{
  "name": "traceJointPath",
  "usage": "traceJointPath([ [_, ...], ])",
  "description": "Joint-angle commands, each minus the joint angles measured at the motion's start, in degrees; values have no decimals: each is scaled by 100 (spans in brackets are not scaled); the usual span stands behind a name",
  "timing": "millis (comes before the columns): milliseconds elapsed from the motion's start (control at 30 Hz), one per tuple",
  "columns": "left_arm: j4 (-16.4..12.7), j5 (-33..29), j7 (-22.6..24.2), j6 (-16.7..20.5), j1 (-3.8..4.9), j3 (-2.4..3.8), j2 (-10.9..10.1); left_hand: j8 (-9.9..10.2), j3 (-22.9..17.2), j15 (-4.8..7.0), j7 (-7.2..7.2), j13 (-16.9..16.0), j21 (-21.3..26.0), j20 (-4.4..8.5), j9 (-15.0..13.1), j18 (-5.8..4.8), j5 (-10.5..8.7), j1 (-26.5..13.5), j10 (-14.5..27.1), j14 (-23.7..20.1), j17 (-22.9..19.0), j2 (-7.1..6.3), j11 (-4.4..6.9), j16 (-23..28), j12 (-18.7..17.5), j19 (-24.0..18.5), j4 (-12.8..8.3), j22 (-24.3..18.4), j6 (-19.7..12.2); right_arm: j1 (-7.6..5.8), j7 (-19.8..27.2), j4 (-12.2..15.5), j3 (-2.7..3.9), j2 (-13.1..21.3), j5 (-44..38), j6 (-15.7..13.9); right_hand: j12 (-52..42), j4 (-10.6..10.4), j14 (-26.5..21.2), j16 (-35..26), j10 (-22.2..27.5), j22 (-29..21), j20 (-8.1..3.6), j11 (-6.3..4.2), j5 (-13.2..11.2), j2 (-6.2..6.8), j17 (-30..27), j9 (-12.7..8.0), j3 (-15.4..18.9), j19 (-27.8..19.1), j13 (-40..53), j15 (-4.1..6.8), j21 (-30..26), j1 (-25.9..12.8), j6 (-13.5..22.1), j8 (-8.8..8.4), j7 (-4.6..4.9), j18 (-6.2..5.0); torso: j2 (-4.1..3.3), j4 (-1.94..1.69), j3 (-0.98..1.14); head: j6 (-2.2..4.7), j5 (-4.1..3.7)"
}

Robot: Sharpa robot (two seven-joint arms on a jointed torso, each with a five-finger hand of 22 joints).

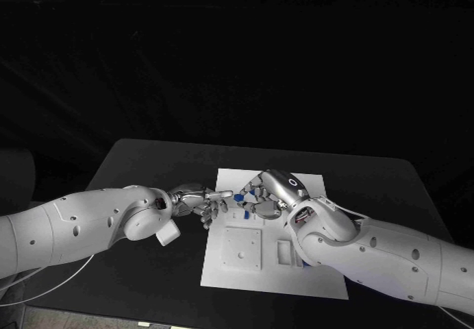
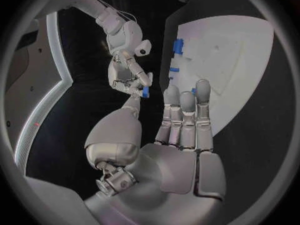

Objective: Assemble the parts on the task board

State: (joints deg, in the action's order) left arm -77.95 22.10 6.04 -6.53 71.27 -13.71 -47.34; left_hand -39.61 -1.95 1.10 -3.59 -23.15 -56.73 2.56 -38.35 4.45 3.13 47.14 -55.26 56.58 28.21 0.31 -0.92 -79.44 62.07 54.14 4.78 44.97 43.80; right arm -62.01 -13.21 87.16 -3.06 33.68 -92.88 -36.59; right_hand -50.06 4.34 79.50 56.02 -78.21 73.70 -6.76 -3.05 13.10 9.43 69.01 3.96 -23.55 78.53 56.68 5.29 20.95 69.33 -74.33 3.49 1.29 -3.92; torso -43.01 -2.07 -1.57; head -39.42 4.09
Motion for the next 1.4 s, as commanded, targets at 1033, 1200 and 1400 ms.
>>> traceJointPath([
  [1033, -164, -134, 512, -151, 5, 13, 70, 92, -278, -7, 27, 36, 394, -60, -184, 22, 1611, 113, 125, -195, -92, 611, 4, 29, -154, 22, -821, 134, 11, 2, 167, 93, -6, -56, 71, 264, 18, 33, 36, -22, -28, 40, 20, -3, 48, -101, 22, 8, 86, 44, 33, 9, -58, 9, -26, 15, 22, 70, 4, -5, 2, -29, 5],
  [1200, -157, -196, 540, -160, 5, 13, 69, 83, -444, 3, 45, 47, 419, -48, -205, 9, 1788, 1, 122, -200, -99, 711, 16, 33, -161, 22, -1033, 178, 5, 2, 188, 98, -9, -56, 73, 306, 19, 35, 34, -25, -27, 41, 21, -2, 51, -103, 22, 7, 90, 43, 34, 8, -65, 8, -24, 15, 23, 70, 3, -8, 2, -35, 13],
  [1400, -140, -294, 559, -186, 5, 13, 67, 75, -445, 3, 44, 51, 435, -45, -215, 3, 1810, -225, 104, -198, -94, 685, 12, 34, -162, 29, -895, 207, 33, 2, 205, 96, -13, -54, 78, 338, 22, 40, 31, -32, -25, 45, 22, 0, 57, -108, 21, 7, 98, 42, 37, 7, -81, 5, -20, 15, 24, 70, 1, -6, 3, -35, 11],
])
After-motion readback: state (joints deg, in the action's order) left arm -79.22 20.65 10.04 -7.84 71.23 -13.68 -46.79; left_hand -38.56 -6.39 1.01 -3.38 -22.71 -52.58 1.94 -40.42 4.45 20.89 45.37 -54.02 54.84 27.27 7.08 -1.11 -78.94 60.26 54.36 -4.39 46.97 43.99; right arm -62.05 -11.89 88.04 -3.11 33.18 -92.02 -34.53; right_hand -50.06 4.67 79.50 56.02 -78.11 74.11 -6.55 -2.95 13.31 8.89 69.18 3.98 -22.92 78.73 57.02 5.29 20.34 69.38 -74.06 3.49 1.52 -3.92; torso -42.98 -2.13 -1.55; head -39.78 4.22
